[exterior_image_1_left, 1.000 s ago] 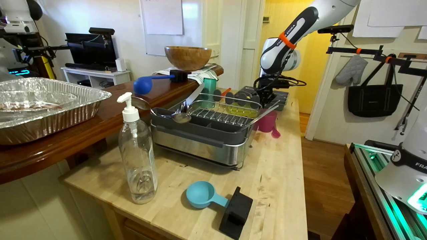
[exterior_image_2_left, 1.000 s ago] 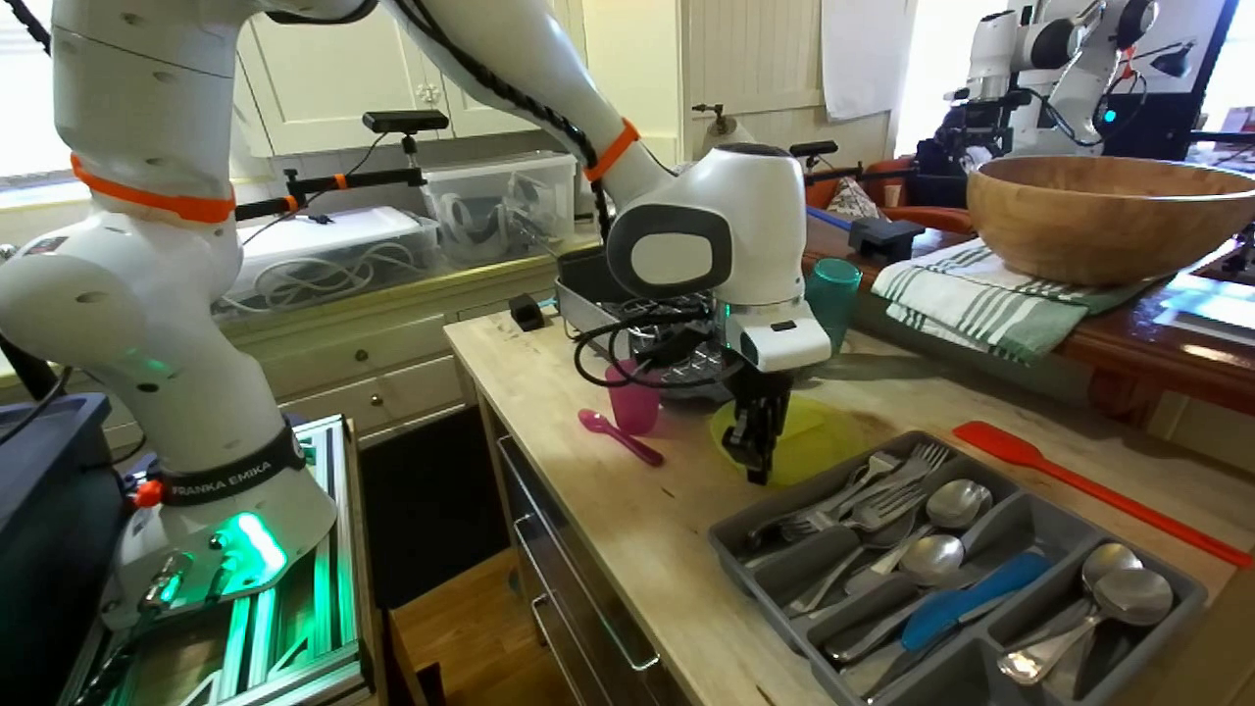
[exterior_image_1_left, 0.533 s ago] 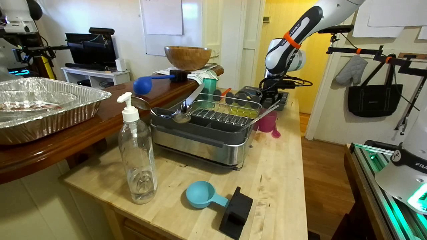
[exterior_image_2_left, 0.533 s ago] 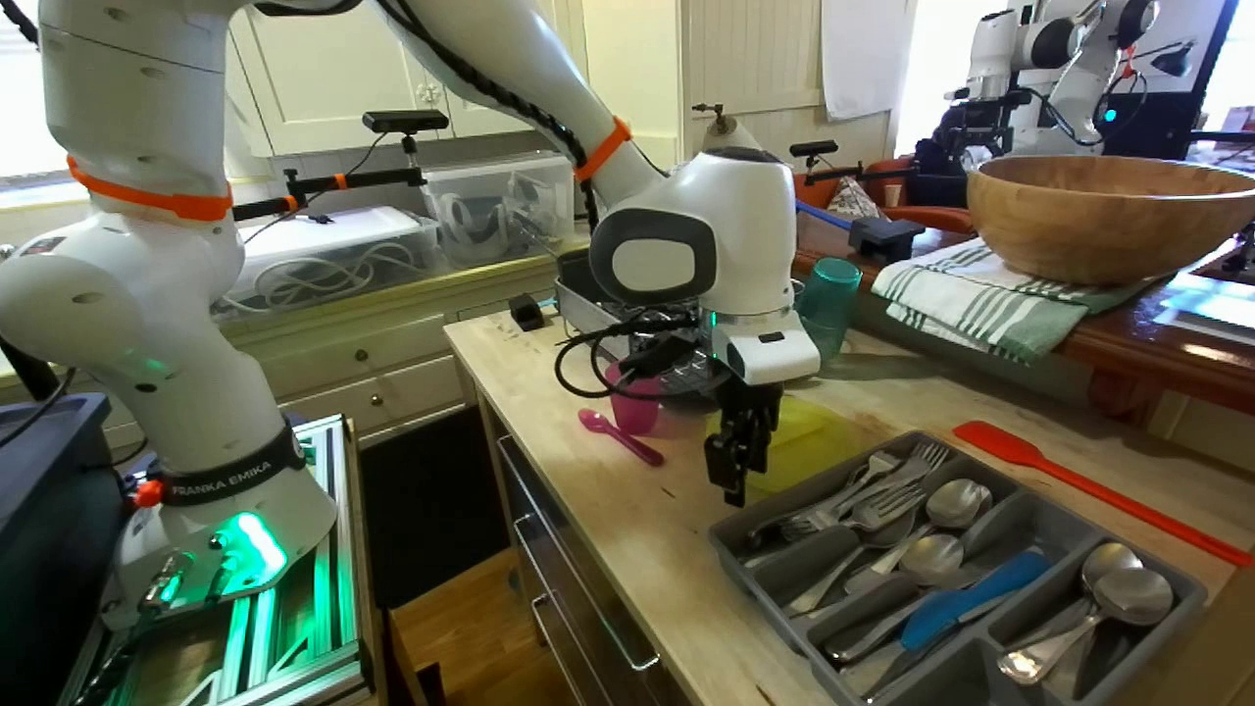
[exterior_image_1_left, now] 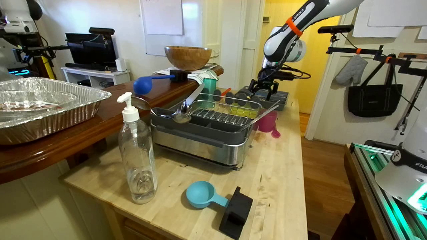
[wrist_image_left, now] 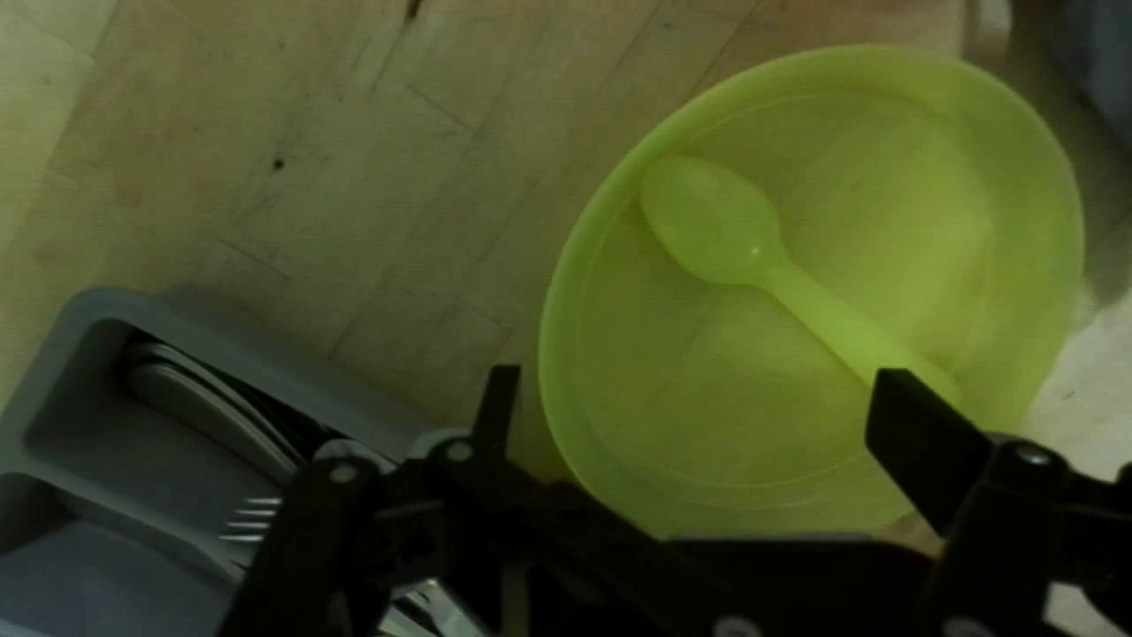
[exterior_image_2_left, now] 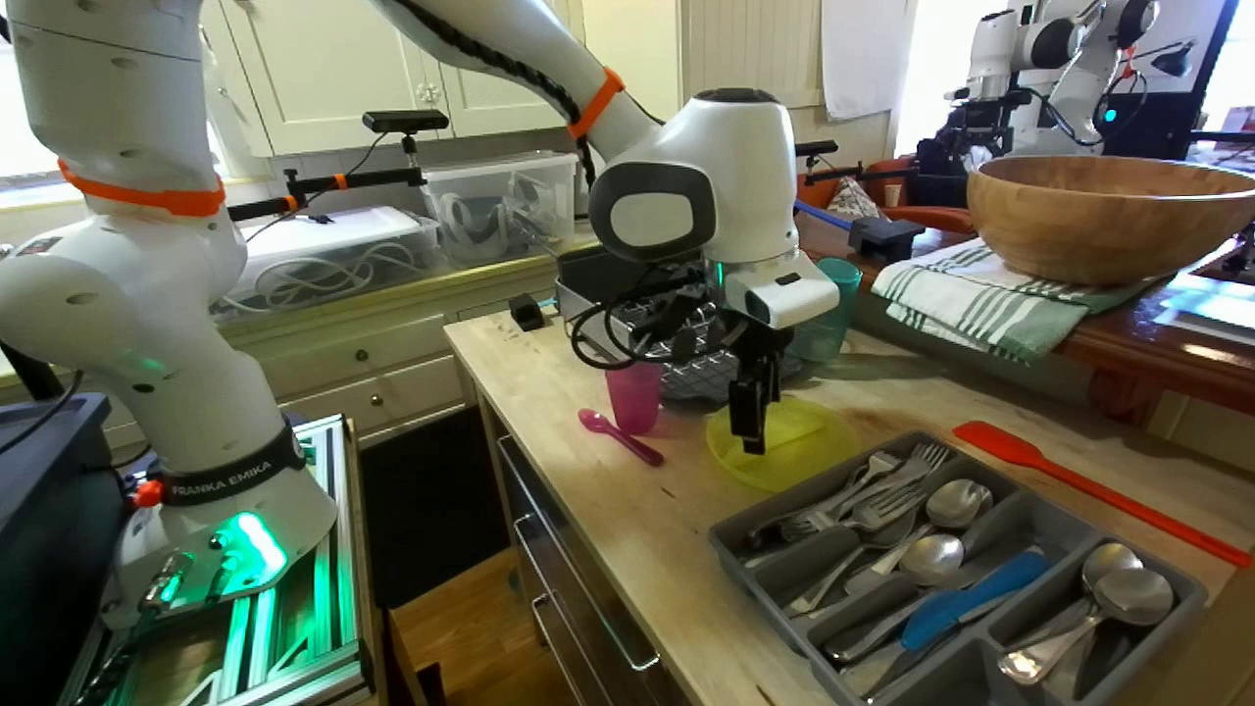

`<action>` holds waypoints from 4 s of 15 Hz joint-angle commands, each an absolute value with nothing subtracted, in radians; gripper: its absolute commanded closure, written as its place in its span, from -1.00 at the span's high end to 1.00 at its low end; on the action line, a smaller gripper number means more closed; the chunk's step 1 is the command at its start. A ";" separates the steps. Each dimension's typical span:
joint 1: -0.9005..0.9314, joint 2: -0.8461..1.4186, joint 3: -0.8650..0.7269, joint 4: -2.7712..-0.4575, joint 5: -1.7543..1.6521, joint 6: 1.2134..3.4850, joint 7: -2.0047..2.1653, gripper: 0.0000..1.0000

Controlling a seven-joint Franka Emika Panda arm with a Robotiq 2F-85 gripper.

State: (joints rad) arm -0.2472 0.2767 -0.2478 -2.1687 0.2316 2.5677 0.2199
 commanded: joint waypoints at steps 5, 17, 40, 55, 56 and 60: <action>-0.306 0.366 -0.149 -2.071 0.291 2.557 -0.109 1.00; -0.405 0.466 -0.032 -2.002 0.274 2.533 -0.503 0.42; -0.360 0.371 -0.119 -1.977 0.125 2.300 -0.449 -0.96; -0.242 0.221 -0.210 -2.192 -0.066 2.292 -0.044 -0.96; -0.239 0.216 -0.213 -2.204 -0.067 2.293 -0.021 -0.96; -0.233 0.198 -0.233 -2.246 -0.080 2.296 0.067 -0.96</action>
State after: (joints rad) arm -0.2523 0.2421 -0.2074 -2.1937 -0.0464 2.3114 -0.0129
